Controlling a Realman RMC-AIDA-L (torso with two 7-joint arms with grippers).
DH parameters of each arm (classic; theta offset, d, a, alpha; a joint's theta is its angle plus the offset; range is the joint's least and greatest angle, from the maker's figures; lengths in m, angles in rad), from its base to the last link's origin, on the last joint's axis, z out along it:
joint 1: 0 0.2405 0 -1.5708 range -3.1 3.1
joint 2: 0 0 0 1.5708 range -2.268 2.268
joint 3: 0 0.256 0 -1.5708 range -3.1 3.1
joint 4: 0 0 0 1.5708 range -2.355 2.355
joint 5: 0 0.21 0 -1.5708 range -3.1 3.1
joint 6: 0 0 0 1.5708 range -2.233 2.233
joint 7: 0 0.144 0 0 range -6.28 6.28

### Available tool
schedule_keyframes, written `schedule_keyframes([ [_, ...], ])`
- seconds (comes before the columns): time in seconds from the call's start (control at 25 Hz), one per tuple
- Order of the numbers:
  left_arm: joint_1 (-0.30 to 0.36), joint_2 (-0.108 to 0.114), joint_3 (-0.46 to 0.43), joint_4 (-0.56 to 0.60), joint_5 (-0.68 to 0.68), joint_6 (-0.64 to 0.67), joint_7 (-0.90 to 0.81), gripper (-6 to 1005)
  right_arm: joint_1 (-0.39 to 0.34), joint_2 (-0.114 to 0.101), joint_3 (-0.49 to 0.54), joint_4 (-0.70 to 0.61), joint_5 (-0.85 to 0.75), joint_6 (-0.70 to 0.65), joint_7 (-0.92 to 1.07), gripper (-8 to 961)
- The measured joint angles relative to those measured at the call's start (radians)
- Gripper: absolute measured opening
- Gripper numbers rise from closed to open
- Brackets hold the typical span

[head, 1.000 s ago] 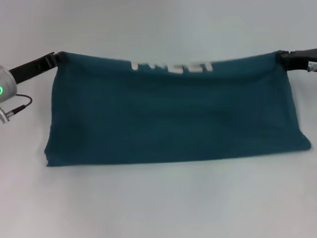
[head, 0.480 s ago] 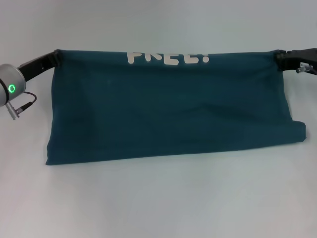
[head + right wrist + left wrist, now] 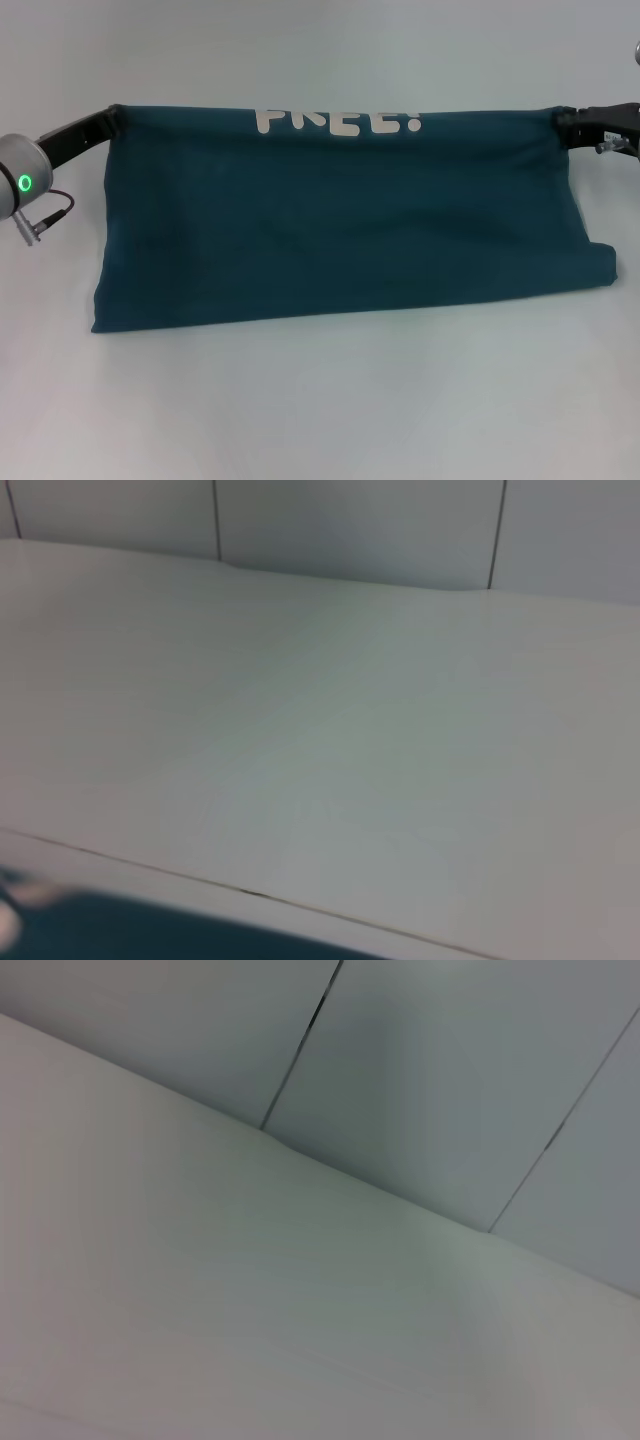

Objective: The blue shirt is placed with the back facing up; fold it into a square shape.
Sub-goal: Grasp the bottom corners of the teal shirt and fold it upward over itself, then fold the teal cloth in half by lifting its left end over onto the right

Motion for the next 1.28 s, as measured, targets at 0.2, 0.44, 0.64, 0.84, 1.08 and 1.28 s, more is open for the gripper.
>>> schedule_keyframes([
  [0.2,0.002,-0.008,-0.006,0.004,-0.025,-0.028,0.000,105,-0.008,0.016,-0.042,-0.041,0.001,0.022,-0.004,94],
  [0.44,0.015,-0.016,-0.003,0.016,-0.073,-0.063,0.000,159,-0.018,0.044,-0.047,-0.112,0.001,0.067,0.006,227],
  [0.64,0.027,-0.017,-0.001,0.023,-0.092,-0.058,0.000,287,-0.020,0.032,-0.043,-0.114,0.002,0.046,0.059,466],
  [0.84,0.062,-0.010,0.027,0.038,-0.095,0.056,-0.006,659,-0.042,0.009,-0.042,-0.117,0.002,-0.076,0.140,583],
  [1.08,0.134,-0.006,0.048,0.080,-0.095,0.264,-0.013,786,-0.110,-0.011,-0.039,-0.180,0.002,-0.293,0.271,582],
  [1.28,0.190,-0.009,0.049,0.111,-0.095,0.379,-0.025,802,-0.188,-0.014,-0.038,-0.278,0.042,-0.511,0.357,581],
])
